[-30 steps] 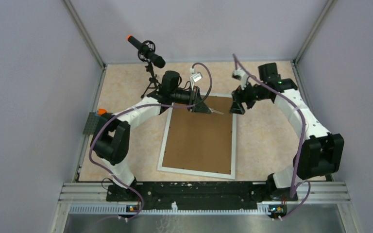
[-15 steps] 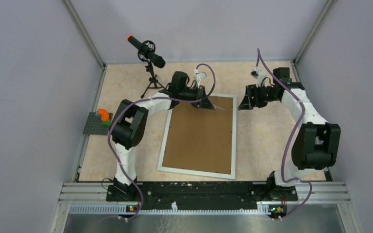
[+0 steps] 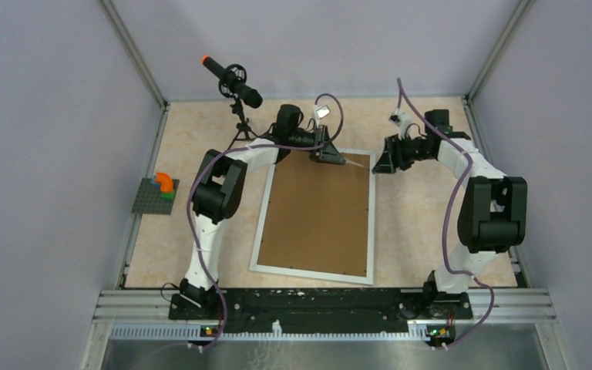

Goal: Take the photo out of the frame
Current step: Adjust the screwdriver.

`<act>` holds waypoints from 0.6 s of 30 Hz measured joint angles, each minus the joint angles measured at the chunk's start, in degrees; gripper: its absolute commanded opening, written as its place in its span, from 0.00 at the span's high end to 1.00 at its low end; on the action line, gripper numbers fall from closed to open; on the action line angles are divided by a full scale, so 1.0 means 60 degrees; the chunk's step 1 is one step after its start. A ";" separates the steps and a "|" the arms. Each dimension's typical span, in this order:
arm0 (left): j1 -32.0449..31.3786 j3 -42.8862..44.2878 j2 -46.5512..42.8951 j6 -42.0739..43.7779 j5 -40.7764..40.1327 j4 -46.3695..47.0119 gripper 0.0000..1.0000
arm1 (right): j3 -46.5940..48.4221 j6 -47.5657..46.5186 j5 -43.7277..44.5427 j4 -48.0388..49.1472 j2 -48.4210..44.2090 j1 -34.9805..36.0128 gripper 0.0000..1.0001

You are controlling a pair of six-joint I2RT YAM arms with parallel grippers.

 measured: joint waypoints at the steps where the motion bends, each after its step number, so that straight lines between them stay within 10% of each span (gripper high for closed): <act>1: -0.0007 0.0197 0.0098 -0.0076 0.0186 -0.0004 1.00 | 0.0113 -0.0339 0.0069 -0.0120 0.0000 0.0211 0.44; 9: -0.0007 0.1147 0.0437 -0.0117 0.1151 -0.0302 1.00 | 0.0572 -0.2579 0.0911 -0.0157 -0.0007 0.1854 0.49; 13: -0.0007 0.1166 0.0441 0.0095 0.1293 -0.0583 1.00 | 0.0699 -0.3421 0.1293 -0.0368 -0.0007 0.2080 0.87; 18: 0.0015 0.1158 0.0412 0.0641 0.1486 -0.0976 0.65 | 0.1147 -0.3956 0.1253 -0.1082 0.0004 0.2291 1.00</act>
